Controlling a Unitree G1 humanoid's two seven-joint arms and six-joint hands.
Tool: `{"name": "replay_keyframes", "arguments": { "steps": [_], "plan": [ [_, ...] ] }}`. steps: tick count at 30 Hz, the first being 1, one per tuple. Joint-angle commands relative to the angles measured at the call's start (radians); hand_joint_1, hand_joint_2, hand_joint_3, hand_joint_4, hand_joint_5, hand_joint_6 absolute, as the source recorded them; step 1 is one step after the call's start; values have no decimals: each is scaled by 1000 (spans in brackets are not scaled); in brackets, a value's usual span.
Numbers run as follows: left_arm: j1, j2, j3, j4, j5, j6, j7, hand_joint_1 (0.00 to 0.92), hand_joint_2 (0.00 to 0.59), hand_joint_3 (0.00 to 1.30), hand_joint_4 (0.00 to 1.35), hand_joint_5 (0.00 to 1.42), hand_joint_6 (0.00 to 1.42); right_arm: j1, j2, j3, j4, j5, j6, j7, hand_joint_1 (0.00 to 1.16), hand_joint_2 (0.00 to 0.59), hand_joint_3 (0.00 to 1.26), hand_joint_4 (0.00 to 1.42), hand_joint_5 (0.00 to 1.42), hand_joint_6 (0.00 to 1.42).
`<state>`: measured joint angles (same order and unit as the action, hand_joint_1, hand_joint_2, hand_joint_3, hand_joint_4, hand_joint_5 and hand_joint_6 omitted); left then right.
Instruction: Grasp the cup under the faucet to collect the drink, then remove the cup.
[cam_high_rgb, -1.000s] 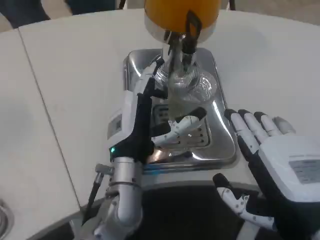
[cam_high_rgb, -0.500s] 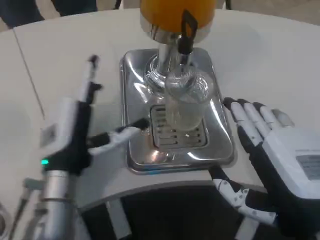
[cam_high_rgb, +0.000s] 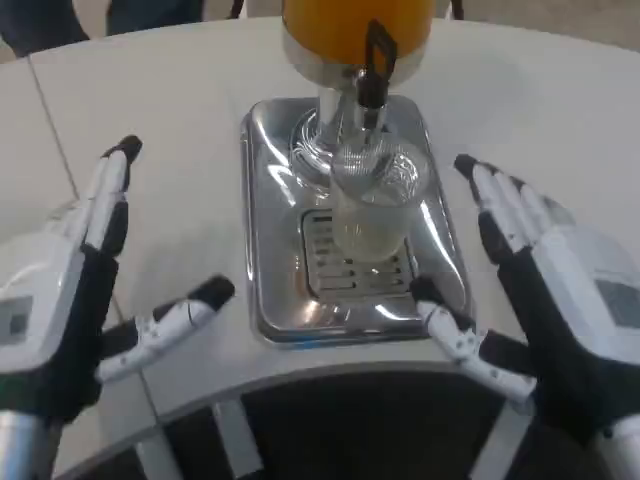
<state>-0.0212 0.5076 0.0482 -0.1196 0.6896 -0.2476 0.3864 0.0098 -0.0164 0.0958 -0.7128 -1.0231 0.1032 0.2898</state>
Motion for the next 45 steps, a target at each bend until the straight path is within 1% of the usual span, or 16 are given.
{"name": "replay_keyframes", "arguments": {
  "steps": [1,4,8,9,13,16,18,21,25,28,32,34,35,39,42,45],
  "plan": [
    [132,-22,20,-129,50,55,-41,0,136,0,0,169,182,-75,16,1,18,63,39,-25,382,491,0,0,0,1],
    [194,-36,20,-185,58,85,-79,0,164,0,0,144,137,-155,49,2,50,112,103,-15,383,492,0,0,0,1],
    [254,-58,23,-247,61,105,-120,0,181,0,0,111,100,-254,61,5,94,158,160,-27,383,493,0,0,0,1],
    [268,-65,23,-261,60,108,-128,0,183,0,0,91,86,-290,63,-2,111,183,172,-31,383,493,0,0,0,1],
    [298,-75,10,-293,79,108,-155,0,167,0,0,50,61,-378,60,-34,153,283,200,-43,381,496,0,0,0,1],
    [305,-82,-5,-306,99,116,-177,0,159,0,0,39,59,-413,60,-47,153,351,223,-42,378,499,0,0,0,1],
    [304,-92,-6,-308,93,108,-181,0,160,0,0,39,59,-436,43,-43,154,383,225,-38,379,497,0,0,0,1],
    [310,-107,-6,-305,83,81,-160,0,161,0,0,51,65,-480,29,-56,168,485,245,-1,376,499,0,0,0,3],
    [314,-120,0,-298,82,69,-158,0,165,0,0,66,71,-487,3,-32,180,533,240,-14,373,501,0,0,0,9],
    [313,-124,2,-292,80,62,-158,0,168,0,0,94,95,-493,4,-49,211,623,263,-1,371,502,0,0,0,11],
    [319,-133,7,-291,76,47,-144,0,170,0,0,100,99,-494,-6,-51,226,679,263,-22,368,500,0,0,0,13],
    [319,-137,7,-290,75,48,-147,0,172,0,0,102,100,-496,-4,-62,239,719,264,-29,365,497,0,0,0,14],
    [319,-137,8,-288,76,48,-147,0,172,0,0,102,101,-499,-12,-61,241,730,262,-27,357,483,0,0,0,15],
    [318,-136,10,-284,81,48,-149,0,172,0,0,104,102,-511,-53,-43,248,746,255,-14,332,487,0,0,0,1],
    [318,-136,9,-284,82,51,-153,0,173,0,0,104,103,-528,-81,-34,267,777,268,10,314,476,0,0,0,1],
    [316,-134,5,-284,85,56,-162,0,177,0,0,90,104,-538,-97,-25,275,798,281,16,310,476,0,0,0,1]
  ]
}}
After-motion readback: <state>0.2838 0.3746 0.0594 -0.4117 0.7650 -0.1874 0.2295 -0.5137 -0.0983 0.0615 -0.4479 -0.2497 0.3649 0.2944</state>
